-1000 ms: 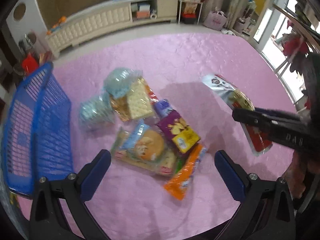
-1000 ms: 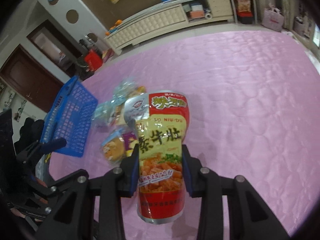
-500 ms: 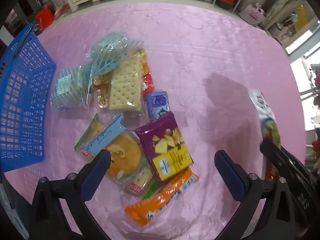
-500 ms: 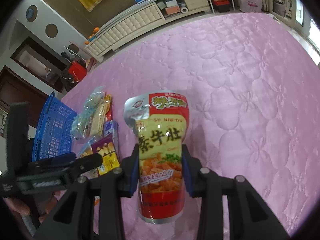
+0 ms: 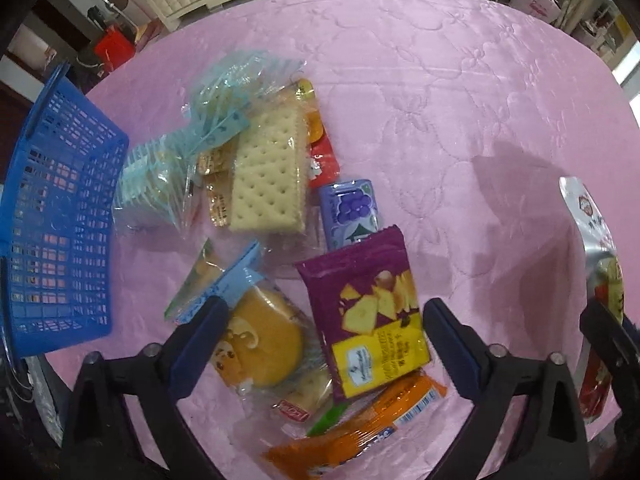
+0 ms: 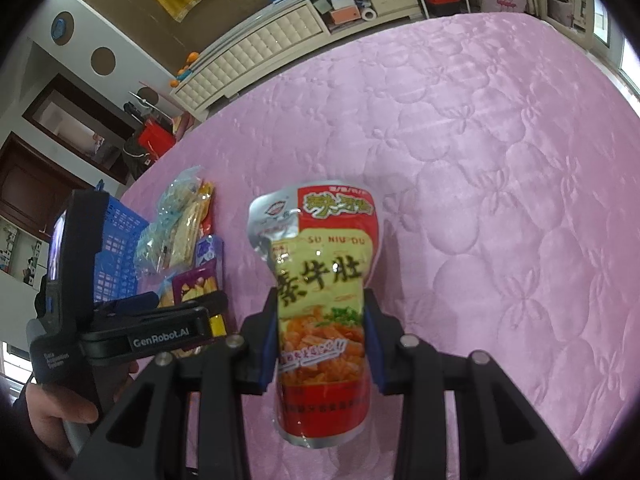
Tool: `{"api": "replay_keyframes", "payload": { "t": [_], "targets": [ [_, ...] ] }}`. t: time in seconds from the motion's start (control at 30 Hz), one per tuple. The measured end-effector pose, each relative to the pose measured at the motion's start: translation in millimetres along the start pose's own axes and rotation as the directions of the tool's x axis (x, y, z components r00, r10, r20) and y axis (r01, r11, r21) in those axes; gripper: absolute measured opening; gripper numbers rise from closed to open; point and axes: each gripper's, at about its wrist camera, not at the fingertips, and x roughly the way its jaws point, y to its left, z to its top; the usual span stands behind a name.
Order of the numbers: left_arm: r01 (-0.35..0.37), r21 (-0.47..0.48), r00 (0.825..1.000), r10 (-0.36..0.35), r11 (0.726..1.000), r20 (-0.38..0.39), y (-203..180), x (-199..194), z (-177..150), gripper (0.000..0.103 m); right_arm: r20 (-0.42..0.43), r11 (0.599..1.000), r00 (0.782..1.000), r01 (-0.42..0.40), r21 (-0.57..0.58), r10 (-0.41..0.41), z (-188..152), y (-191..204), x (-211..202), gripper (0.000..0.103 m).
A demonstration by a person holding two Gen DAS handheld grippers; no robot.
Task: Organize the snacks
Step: 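Grasp the purple chip bag with the left tool while the right tool holds the pouch, then carry both snacks over the blue basket while the right tool releases the pouch inside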
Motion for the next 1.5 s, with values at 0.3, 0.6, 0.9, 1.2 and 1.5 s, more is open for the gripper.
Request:
{"api": "replay_keyframes", "payload": {
  "t": [0.3,0.6,0.9,1.2,1.5],
  "targets": [
    [0.061,0.034,0.998,-0.062,0.998,0.031,24,-14,-5,0.042,-0.019,1.0,1.0,-0.003,-0.006,0.003,-1,14,0,0.042],
    [0.181,0.084,0.978,-0.189,0.98,0.093,55,-59,-29,0.042,-0.02,0.999,1.0,0.011,-0.048,-0.012,-3,48,-12,0.042],
    [0.271,0.1,0.941,-0.285,0.957,0.18,92,-120,-53,0.042,0.04,0.989,0.998,0.048,-0.137,-0.043,-5,114,-51,0.042],
    [0.341,0.07,0.9,-0.347,0.937,0.265,178,-161,-73,0.042,0.091,0.968,0.995,0.049,-0.244,-0.027,-16,193,-73,0.041],
    [0.322,0.035,0.887,-0.315,0.946,0.337,268,-176,-86,0.042,0.116,0.922,0.993,0.057,-0.383,-0.014,-22,280,-67,0.041]
  ]
}}
